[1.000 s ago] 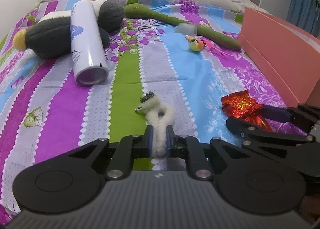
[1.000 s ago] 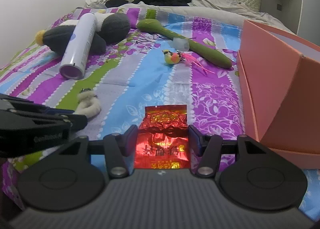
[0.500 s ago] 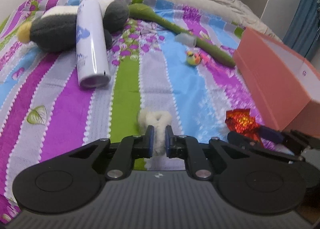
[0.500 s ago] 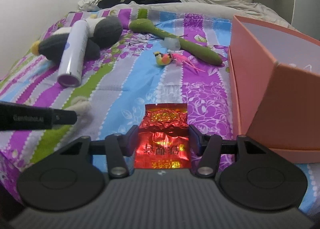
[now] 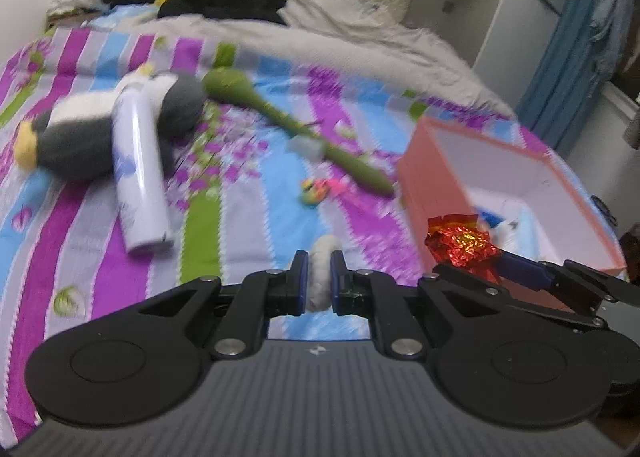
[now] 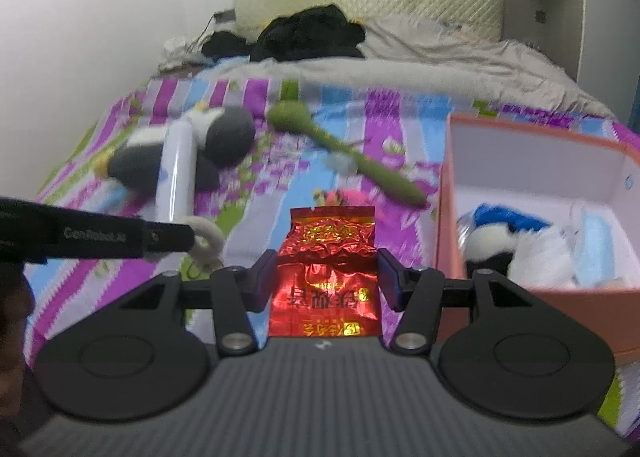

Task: Organize soft objects
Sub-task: 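Carry the fuzzy ring with the left tool while the right tool carries the red packet over the box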

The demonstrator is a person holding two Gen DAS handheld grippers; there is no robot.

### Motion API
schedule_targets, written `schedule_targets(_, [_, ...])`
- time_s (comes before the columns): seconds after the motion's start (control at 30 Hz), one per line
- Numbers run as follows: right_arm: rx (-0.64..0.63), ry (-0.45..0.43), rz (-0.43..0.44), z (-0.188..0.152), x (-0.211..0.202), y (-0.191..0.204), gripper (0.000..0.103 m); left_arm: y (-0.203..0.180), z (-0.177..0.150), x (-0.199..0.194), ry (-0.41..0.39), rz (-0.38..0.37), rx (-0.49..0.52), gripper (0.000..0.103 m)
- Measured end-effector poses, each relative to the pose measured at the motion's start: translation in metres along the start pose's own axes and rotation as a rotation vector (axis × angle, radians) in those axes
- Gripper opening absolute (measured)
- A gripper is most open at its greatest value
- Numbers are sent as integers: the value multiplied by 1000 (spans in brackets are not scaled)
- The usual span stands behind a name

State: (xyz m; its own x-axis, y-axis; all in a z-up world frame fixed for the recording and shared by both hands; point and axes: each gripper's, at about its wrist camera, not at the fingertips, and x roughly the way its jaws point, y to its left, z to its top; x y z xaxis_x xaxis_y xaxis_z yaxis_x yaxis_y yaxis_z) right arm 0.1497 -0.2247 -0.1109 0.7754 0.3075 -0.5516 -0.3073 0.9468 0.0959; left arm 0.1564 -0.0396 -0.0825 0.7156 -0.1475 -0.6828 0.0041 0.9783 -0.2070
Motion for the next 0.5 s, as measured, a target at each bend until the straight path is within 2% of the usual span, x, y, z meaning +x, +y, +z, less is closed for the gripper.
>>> schedule_targets(0.5, [26, -187, -65, 85, -69, -45, 56, -87, 83, -56, -124, -134, 87, 14])
